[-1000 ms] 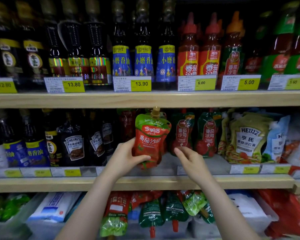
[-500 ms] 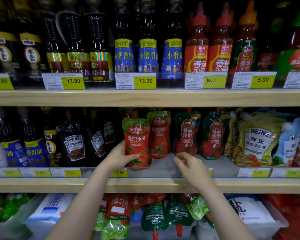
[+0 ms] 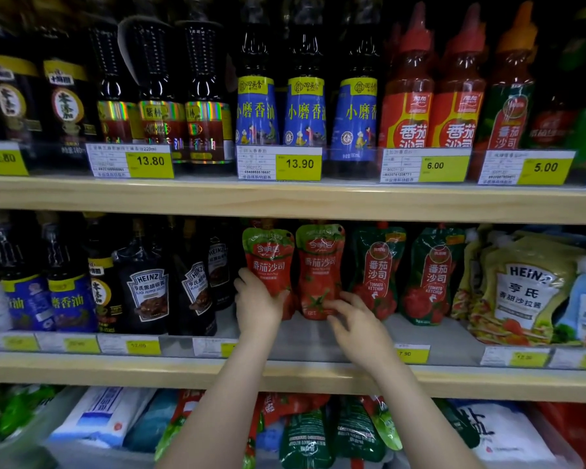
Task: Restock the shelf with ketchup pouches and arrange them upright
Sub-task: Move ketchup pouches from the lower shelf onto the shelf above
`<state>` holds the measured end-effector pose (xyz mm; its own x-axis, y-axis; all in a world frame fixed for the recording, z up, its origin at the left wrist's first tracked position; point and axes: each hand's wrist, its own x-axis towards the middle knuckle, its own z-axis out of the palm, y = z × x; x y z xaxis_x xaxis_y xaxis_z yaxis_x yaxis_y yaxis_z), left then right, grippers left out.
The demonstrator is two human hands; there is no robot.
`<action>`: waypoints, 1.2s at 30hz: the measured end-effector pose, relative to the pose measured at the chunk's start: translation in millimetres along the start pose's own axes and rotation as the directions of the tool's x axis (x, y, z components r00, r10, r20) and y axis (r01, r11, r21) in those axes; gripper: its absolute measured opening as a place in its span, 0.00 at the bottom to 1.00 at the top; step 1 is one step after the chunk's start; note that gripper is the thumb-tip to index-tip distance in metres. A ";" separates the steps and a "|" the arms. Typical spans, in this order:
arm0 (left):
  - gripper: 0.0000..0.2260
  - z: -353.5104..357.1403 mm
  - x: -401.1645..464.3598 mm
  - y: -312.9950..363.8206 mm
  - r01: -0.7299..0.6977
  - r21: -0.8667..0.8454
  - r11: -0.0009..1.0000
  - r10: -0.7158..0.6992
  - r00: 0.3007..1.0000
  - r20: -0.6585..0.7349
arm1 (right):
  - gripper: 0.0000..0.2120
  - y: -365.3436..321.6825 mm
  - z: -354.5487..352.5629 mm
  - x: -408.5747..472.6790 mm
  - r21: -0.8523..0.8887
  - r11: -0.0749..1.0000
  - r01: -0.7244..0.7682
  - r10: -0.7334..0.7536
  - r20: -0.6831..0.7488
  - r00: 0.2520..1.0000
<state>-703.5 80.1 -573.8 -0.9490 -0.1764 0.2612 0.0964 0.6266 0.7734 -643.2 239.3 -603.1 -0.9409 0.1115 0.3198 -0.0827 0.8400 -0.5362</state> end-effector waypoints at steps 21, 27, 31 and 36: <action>0.19 51.3 -28.8 28.4 -0.150 0.282 0.948 0.067 0.957 0.283 | 0.07 48.4 -32.6 -48.8 -0.275 0.961 -0.021 -0.066 -0.303 0.951; 0.26 29.9 -35.2 12.9 -0.107 0.167 0.980 0.117 0.992 -0.050 | 0.07 50.2 -30.5 -48.0 -0.271 0.963 -0.005 -0.085 -0.318 0.944; 0.43 9.4 -19.3 0.5 0.048 0.129 0.990 -0.022 0.980 -0.200 | 0.16 57.8 -34.4 -49.7 -0.315 0.947 -0.056 -0.058 -0.341 0.938; 0.41 16.3 4.0 -0.1 0.138 0.112 0.984 -0.138 0.990 -0.002 | 0.22 59.1 -34.2 -51.1 -0.318 0.946 -0.067 -0.066 -0.388 0.919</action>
<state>-712.2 91.7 -582.3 -0.9525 -0.2631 0.1532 -0.0692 0.6772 0.7326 -588.8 301.4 -624.5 -0.7320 0.2534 0.6324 0.0889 0.9558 -0.2801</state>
